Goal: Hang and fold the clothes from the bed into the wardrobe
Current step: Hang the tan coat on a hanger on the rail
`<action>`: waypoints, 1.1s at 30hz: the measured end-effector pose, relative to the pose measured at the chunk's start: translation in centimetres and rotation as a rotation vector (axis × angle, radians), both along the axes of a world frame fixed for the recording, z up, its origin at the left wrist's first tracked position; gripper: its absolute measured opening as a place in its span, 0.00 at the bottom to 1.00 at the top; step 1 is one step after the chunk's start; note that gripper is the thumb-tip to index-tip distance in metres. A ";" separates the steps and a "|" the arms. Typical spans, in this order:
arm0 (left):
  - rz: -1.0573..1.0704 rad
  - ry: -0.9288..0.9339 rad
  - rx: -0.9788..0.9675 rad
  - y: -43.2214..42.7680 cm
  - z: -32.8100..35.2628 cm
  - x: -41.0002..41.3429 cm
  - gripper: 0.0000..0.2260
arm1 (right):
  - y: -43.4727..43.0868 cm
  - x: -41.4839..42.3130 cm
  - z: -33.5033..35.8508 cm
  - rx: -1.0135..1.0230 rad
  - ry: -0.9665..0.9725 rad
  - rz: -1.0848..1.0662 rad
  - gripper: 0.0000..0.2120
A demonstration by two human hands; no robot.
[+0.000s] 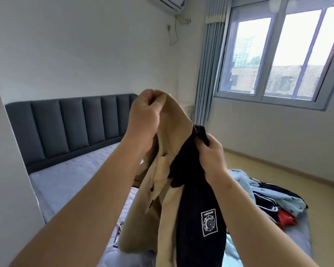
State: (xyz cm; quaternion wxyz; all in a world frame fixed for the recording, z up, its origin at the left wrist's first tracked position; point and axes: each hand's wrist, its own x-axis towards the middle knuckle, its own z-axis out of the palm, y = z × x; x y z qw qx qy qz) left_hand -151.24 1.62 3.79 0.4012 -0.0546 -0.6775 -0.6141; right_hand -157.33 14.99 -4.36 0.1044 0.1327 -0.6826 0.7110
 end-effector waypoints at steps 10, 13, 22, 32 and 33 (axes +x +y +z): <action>0.112 -0.294 -0.154 0.1 -5.7 -2.5 0.14 | 2.5 -2.8 -3.7 0.352 -0.156 -0.288 0.11; 0.088 -0.492 -0.156 0.5 -10.3 -3.4 0.14 | 2.4 -0.6 -8.4 0.254 -0.304 -0.134 0.12; -0.054 -0.652 -0.008 2.3 -17.0 -3.4 0.14 | 1.7 4.5 -14.5 0.281 -0.361 0.281 0.35; 0.069 -0.664 -0.467 1.8 -20.0 -1.1 0.29 | 3.3 3.0 -15.4 0.320 -0.307 -0.012 0.12; 0.079 -0.684 -0.552 1.8 -20.9 -0.8 0.37 | 3.3 2.8 -15.3 0.287 -0.306 -0.013 0.12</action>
